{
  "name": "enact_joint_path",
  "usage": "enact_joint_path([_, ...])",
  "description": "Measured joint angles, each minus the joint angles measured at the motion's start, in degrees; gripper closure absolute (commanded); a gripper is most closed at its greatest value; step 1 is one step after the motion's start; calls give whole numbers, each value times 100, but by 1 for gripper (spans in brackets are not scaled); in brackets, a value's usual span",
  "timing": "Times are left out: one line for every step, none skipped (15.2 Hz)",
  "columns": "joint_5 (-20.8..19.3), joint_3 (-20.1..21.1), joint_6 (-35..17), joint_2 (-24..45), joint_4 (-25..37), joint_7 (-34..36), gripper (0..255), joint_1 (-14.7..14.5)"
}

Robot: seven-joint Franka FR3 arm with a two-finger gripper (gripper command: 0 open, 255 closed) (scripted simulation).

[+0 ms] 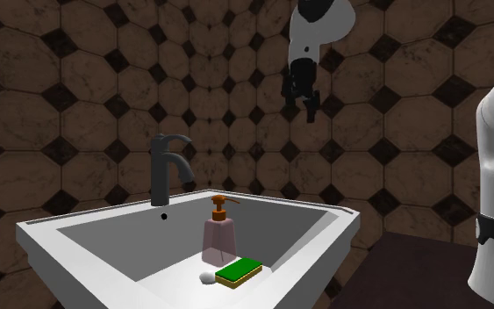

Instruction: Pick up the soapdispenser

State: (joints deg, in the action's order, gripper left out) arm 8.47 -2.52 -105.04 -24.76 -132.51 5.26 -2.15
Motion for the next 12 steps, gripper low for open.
enact_joint_path([42,20,-164,191,33,11,0,-24])
enact_joint_path([80,25,-307,378,80,4,0,-39])
enact_joint_path([123,42,-448,571,136,13,0,-62])
enact_joint_path([164,53,-607,779,186,7,0,-81])
enact_joint_path([203,53,-759,992,249,-16,0,-93])
enact_joint_path([240,61,-850,1200,370,-14,0,-109])
enact_joint_path([279,81,-929,1360,456,4,0,-132])
enact_joint_path([326,92,-1074,1582,534,-9,0,-150])
enact_joint_path([363,87,-1202,1782,603,-43,0,-154])
enact_joint_path([402,94,-1316,1973,681,-55,0,-165])
enact_joint_path([442,90,-1417,2246,855,-91,0,-168])
enact_joint_path([485,93,-1531,2470,961,-117,0,-173])
